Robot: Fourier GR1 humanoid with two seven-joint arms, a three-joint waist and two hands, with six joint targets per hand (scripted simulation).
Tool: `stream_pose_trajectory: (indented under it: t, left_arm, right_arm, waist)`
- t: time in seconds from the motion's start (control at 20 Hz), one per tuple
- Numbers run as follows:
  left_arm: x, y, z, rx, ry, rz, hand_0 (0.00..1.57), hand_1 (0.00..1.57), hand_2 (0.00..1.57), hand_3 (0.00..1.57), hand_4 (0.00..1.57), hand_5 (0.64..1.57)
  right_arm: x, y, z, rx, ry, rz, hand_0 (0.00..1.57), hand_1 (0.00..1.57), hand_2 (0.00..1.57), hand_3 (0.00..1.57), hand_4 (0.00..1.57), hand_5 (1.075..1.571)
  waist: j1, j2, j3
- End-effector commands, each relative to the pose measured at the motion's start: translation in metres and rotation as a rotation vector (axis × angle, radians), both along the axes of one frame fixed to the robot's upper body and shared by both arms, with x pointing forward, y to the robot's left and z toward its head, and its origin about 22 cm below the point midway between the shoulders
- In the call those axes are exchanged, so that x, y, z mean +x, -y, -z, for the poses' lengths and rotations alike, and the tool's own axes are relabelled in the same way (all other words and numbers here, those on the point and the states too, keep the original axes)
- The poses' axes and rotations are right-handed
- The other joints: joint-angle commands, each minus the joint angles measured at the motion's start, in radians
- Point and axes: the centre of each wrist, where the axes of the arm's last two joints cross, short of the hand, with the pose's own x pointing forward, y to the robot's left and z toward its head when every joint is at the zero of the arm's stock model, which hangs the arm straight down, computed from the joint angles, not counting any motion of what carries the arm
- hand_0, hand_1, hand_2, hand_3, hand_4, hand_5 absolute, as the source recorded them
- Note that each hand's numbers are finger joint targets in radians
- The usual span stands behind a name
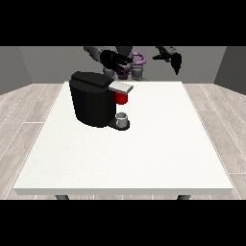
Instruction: Insert the coffee pod into the coffee machine and close the lid
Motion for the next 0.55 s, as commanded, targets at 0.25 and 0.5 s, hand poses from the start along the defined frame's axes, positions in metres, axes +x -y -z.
stream_pose_trajectory:
  t: [0.25, 0.5]
  left_arm:
    - [-0.024, -0.004, 0.035, -0.024, -0.069, -0.043, 0.0, 0.0, 0.0, 0.0, 0.19, 1.571]
    - [-0.026, -0.027, 0.052, -0.037, -0.094, -0.135, 0.0, 0.0, 0.0, 0.0, 0.19, 1.571]
  right_arm:
    - [-0.039, -0.026, 0.05, 0.151, 0.009, -0.166, 0.0, 0.0, 0.0, 0.0, 0.28, 1.571]
    - [-0.075, -0.019, 0.085, 0.259, -0.087, -0.099, 0.0, 0.0, 0.0, 0.0, 0.16, 1.571]
  waist:
    - [-0.077, -0.097, -0.0006]
    - [-0.168, -0.12, -0.0009]
